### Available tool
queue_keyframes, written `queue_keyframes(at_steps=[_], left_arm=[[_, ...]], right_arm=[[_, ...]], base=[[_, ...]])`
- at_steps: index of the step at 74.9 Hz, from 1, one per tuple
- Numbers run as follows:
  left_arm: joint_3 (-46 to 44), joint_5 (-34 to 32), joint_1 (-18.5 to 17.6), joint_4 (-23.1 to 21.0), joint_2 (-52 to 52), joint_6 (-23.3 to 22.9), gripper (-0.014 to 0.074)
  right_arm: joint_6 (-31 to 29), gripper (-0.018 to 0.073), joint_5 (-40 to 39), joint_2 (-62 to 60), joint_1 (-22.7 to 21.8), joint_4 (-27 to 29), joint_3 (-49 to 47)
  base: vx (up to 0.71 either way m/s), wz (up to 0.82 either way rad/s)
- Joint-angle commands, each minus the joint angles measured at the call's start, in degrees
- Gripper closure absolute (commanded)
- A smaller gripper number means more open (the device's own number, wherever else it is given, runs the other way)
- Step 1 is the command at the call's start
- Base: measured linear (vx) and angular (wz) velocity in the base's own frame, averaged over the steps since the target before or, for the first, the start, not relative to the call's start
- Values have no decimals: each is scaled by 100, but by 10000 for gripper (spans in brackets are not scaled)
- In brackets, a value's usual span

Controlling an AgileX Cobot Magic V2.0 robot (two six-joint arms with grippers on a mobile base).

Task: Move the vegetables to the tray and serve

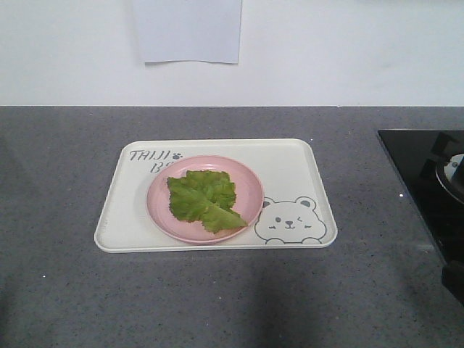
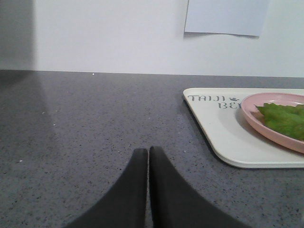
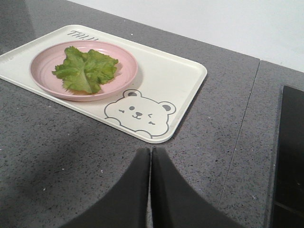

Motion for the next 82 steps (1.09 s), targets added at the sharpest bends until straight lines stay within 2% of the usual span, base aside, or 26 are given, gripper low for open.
queue_keyframes(at_steps=[1,46,62,82], left_arm=[[158,-435,30,-48,-87,-81,602],[128,-346,30,-48,-87,-76,602],[128,-240,30,-7,-87,193,602],[128,-240,94,4,-87,187,602]], right_arm=[[-54,565,-324,40,-7,80,-147],[-54,565,-292,40,-7,80,-147],[-54,565,-292,40,-7,80,-147],[-54,565,-292,40,-7,80,-147]], base=[[0,0],[0,0],[0,0],[0,0]])
